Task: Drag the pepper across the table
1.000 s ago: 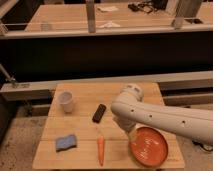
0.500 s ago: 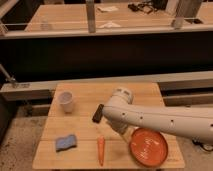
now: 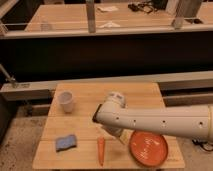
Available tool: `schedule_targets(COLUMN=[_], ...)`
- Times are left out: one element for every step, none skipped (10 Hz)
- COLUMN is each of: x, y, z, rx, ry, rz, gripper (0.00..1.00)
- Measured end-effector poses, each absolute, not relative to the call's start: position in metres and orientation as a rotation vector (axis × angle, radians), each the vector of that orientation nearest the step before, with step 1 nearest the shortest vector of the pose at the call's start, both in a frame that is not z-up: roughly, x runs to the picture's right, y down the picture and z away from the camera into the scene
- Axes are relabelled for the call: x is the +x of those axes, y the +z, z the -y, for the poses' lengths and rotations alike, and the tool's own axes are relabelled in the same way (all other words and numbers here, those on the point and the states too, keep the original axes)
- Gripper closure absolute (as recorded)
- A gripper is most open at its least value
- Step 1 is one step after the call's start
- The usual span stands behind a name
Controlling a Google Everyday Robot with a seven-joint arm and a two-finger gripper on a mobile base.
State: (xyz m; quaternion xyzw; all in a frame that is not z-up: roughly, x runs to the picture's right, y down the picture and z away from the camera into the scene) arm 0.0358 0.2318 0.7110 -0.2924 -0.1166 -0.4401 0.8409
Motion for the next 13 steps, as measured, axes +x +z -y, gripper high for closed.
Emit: schedule_targets(x=[0.035, 0.035, 0.031, 0.025, 0.023, 0.022, 0.022, 0.02, 0.017, 0.013, 0.01, 0.009, 0.009], y=[0.711, 0.711, 0.713, 0.714, 0.719, 0.722, 0.724, 0.726, 0.727, 0.729, 0.73, 0.732, 0.733], z=[-0.236, -0.239, -0.245, -0.247, -0.255, -0.262, -0.267, -0.271, -0.275, -0.278, -0.281, -0.285, -0.287], rx=[-0.62, -0.622, -0.619, -0.613, -0.617, -0.623, -0.624, -0.625, -0.623, -0.62, -0.617, -0.615, -0.617], ry=[-0.951, -0.97, -1.021, -1.041, -1.079, -1.098, -1.111, -1.125, -1.146, -1.174, -1.201, -1.232, -1.239], rz=[0.254, 0.261, 0.283, 0.296, 0.305, 0.311, 0.315, 0.321, 0.33, 0.336, 0.34, 0.344, 0.349], gripper=[0.2, 0.2, 0.2, 0.2, 0.2, 0.2, 0.2, 0.2, 0.2, 0.2, 0.2, 0.2, 0.2])
